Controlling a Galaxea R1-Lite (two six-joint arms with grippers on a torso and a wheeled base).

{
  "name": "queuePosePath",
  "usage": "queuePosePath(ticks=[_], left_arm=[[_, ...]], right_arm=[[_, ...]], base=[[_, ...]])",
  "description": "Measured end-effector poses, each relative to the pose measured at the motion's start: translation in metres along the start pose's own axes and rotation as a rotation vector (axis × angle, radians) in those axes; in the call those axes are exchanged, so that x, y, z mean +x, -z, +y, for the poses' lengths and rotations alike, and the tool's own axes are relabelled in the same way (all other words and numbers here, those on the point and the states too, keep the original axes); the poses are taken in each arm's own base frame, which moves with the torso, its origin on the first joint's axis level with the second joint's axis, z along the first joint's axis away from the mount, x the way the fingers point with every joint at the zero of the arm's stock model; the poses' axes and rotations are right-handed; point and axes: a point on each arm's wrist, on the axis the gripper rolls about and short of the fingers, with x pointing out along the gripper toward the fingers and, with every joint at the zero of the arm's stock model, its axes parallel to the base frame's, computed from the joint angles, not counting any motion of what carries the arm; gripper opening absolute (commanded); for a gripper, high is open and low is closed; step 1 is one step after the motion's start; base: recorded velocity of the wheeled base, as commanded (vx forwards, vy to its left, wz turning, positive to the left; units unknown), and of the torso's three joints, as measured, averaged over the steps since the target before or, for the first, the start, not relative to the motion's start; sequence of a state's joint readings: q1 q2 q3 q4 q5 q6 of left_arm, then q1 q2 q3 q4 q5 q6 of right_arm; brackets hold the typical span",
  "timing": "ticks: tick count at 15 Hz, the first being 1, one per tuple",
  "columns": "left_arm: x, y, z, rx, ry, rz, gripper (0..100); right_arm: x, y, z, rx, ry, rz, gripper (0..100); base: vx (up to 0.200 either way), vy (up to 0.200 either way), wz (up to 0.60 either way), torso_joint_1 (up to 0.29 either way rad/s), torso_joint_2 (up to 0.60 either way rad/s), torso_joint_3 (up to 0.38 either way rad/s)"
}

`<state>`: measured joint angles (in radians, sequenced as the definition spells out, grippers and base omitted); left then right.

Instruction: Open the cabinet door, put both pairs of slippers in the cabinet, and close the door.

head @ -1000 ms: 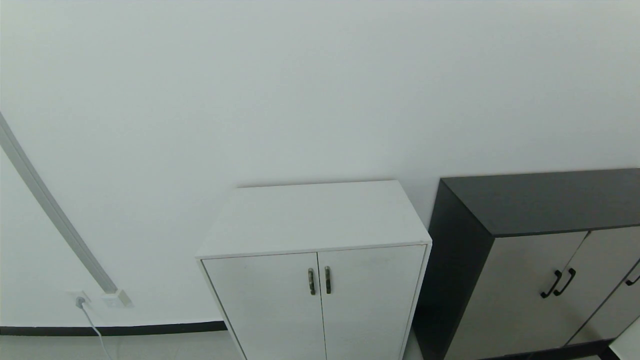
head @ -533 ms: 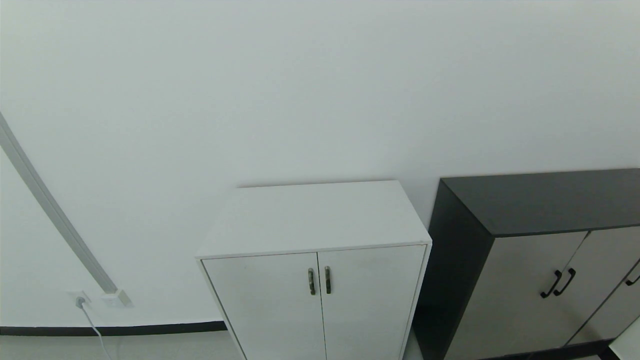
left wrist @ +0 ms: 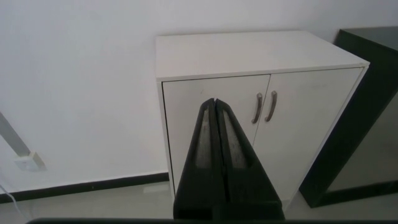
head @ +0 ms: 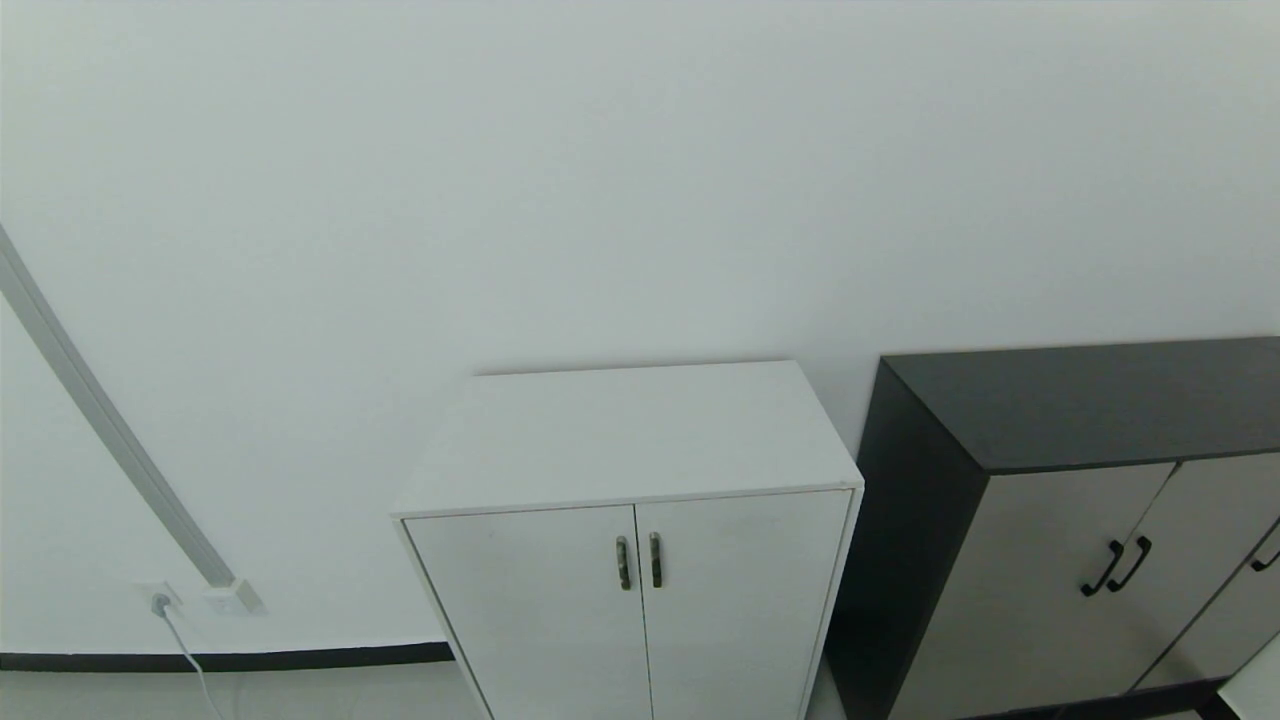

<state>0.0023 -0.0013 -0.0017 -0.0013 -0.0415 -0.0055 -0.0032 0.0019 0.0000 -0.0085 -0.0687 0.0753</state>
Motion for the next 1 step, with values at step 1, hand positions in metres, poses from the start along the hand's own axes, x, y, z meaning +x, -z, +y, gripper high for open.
queuePosePath(ticks=[1], left_arm=[[0.0,0.0,0.0,0.0,0.0,0.0,0]], right_arm=[[0.0,0.0,0.0,-0.001,0.0,0.0,0]], base=[[0.0,0.0,0.0,0.0,0.0,0.0]])
